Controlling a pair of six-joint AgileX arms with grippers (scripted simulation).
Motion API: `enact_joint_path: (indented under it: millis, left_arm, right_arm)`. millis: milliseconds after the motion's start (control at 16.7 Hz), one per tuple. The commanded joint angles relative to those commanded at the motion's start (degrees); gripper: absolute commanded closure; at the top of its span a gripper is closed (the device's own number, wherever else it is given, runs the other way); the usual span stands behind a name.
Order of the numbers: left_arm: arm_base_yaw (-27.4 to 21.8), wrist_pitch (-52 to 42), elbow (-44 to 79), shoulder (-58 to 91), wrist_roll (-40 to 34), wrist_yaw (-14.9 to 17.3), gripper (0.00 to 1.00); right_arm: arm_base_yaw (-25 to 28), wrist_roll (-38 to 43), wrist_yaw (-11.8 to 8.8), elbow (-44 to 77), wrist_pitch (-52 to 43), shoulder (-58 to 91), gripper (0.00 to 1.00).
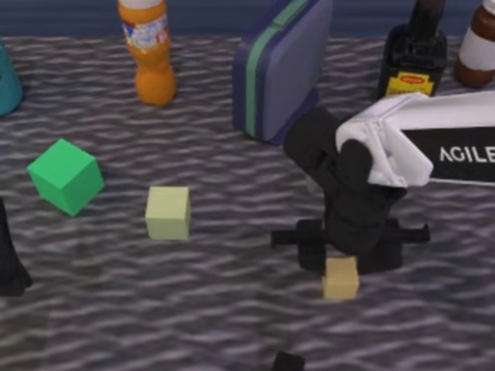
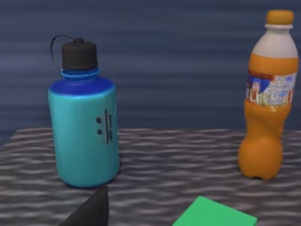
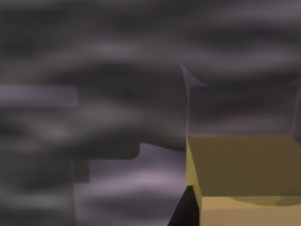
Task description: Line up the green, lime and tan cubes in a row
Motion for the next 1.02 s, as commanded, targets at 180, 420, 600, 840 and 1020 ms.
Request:
enact_joint_path:
  millis: [180, 420, 600, 840, 1020]
  left_arm:
    - [0.0, 0.0, 0.0, 0.0, 0.0, 0.0, 0.0]
    - [0.0, 0.0, 0.0, 0.0, 0.0, 0.0, 0.0]
    - [0.0, 0.0, 0.0, 0.0, 0.0, 0.0, 0.0]
    - [0.0, 0.0, 0.0, 0.0, 0.0, 0.0, 0.0]
    - [0.0, 0.0, 0.0, 0.0, 0.0, 0.0, 0.0]
  right_arm:
    - [0.0, 0.0, 0.0, 0.0, 0.0, 0.0, 0.17]
    - [0.0, 0.0, 0.0, 0.0, 0.0, 0.0, 0.0]
    - [0.0, 0.0, 0.0, 0.0, 0.0, 0.0, 0.0]
    - [-0.11, 0.0, 0.0, 0.01, -0.01, -0.05, 0.0]
    - [0.18, 0.03, -0.01, 1.73, -2.38, -0.91, 0.0]
